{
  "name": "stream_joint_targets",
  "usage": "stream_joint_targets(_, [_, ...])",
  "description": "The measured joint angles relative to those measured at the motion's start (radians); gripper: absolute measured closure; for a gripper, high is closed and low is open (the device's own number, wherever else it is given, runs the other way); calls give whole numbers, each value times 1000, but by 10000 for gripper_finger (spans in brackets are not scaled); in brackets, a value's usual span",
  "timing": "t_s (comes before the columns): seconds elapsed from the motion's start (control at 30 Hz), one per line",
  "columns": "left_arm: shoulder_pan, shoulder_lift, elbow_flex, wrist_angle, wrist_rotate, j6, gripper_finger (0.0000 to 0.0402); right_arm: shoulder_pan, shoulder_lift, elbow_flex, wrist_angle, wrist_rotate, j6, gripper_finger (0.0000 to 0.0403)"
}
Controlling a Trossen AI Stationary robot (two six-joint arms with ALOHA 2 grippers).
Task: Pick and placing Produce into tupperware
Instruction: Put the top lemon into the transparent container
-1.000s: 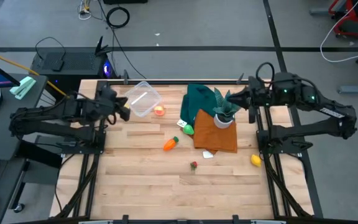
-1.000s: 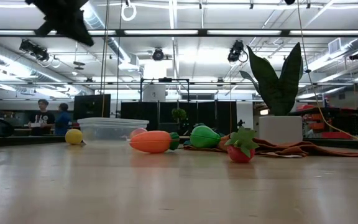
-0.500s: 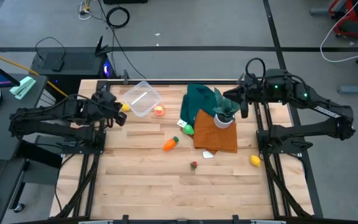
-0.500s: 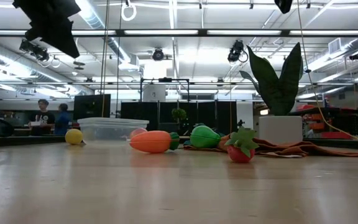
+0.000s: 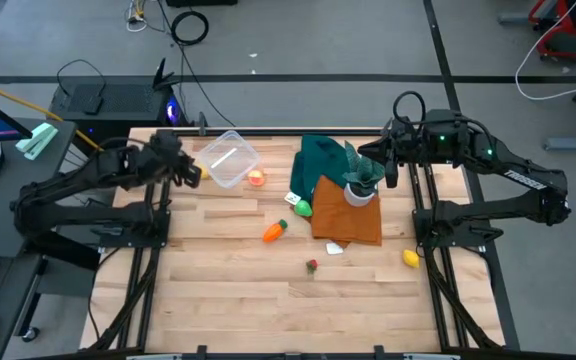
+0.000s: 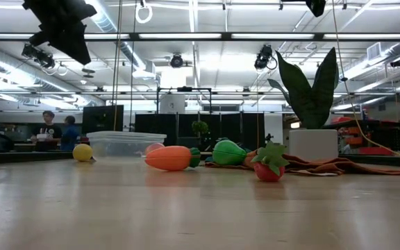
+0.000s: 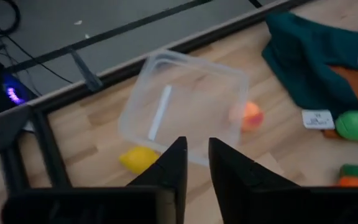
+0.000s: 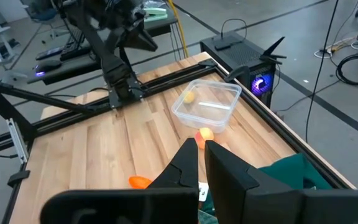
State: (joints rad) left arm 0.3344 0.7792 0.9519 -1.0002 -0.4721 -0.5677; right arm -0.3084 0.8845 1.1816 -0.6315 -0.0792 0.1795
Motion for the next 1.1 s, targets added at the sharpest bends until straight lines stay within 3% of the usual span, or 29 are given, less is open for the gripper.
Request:
stream_joint_targets(0.2, [185, -1, 54, -27, 61, 135, 290, 0, 0, 0, 0, 0, 2, 403])
stream_joint_targets(0.4, [401, 17, 55, -46, 272, 275, 271, 0, 0, 0, 0, 0, 25, 403])
stream_joint_targets(0.6, [587, 103, 55, -8, 408, 370, 260, 0, 1, 0, 0, 0, 26, 403])
stream_joint_targets(0.83, [662, 296, 55, 84, 452, 383, 267, 0, 17, 0, 4, 0, 53, 403])
stream_joint_targets(1.1, [663, 466, 55, 48, 524, 623, 258, 4, 27, 0, 0, 0, 90, 403])
